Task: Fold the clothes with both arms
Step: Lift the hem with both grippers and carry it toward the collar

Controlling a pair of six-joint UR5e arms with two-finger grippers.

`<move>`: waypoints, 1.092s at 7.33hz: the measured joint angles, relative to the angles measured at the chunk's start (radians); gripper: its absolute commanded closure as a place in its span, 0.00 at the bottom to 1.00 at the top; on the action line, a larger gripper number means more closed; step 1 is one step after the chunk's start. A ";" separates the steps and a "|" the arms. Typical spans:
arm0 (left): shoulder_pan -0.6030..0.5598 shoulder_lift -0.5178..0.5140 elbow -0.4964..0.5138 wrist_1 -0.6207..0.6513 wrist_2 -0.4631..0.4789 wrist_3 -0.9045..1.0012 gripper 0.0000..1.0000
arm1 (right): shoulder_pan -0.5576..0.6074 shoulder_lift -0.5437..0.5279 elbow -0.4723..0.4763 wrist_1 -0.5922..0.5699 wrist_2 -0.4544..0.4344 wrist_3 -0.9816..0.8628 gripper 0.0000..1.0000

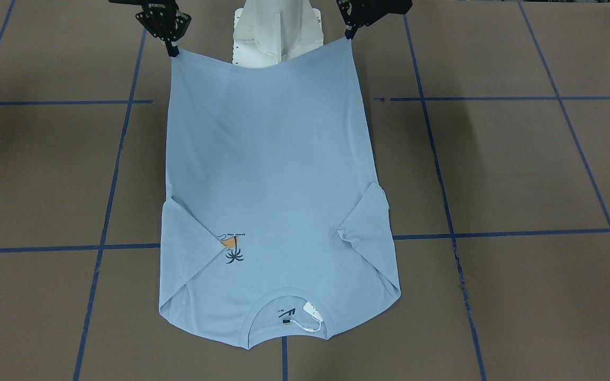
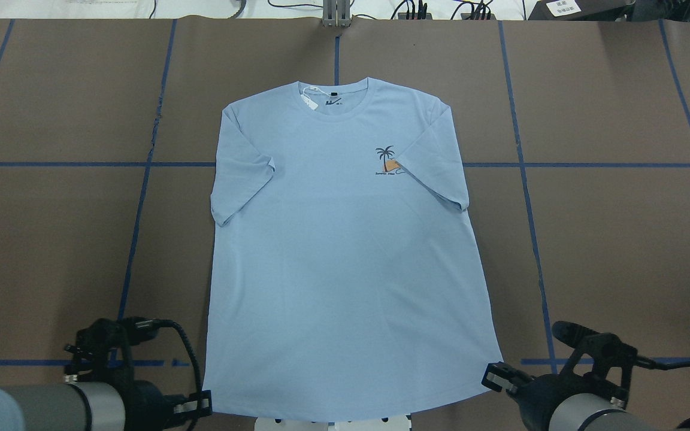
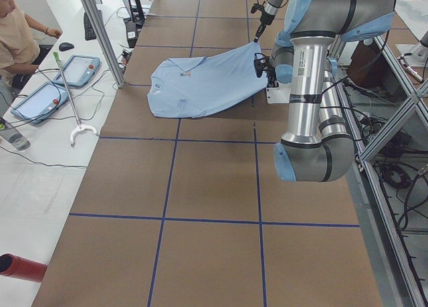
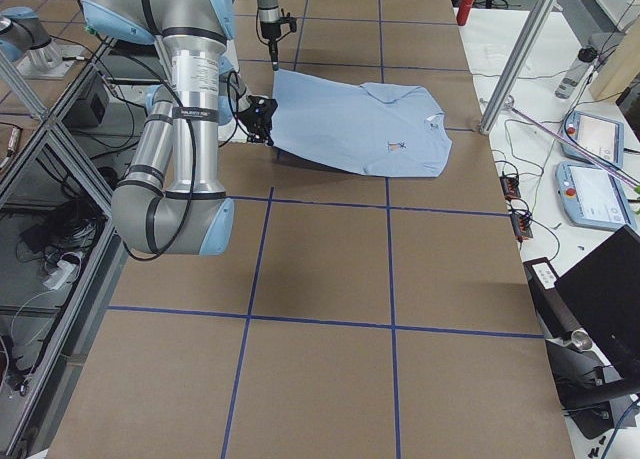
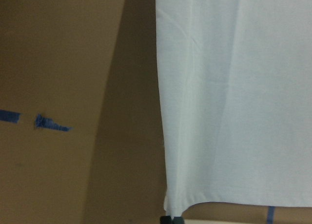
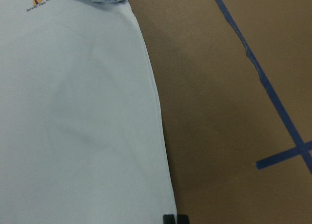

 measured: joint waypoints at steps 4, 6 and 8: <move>-0.192 -0.082 -0.080 0.131 -0.095 0.218 1.00 | 0.199 0.093 0.090 -0.147 0.183 -0.147 1.00; -0.371 -0.165 -0.021 0.191 -0.171 0.383 1.00 | 0.375 0.198 -0.004 -0.151 0.283 -0.284 1.00; -0.520 -0.240 0.075 0.226 -0.213 0.516 1.00 | 0.521 0.340 -0.166 -0.151 0.331 -0.388 1.00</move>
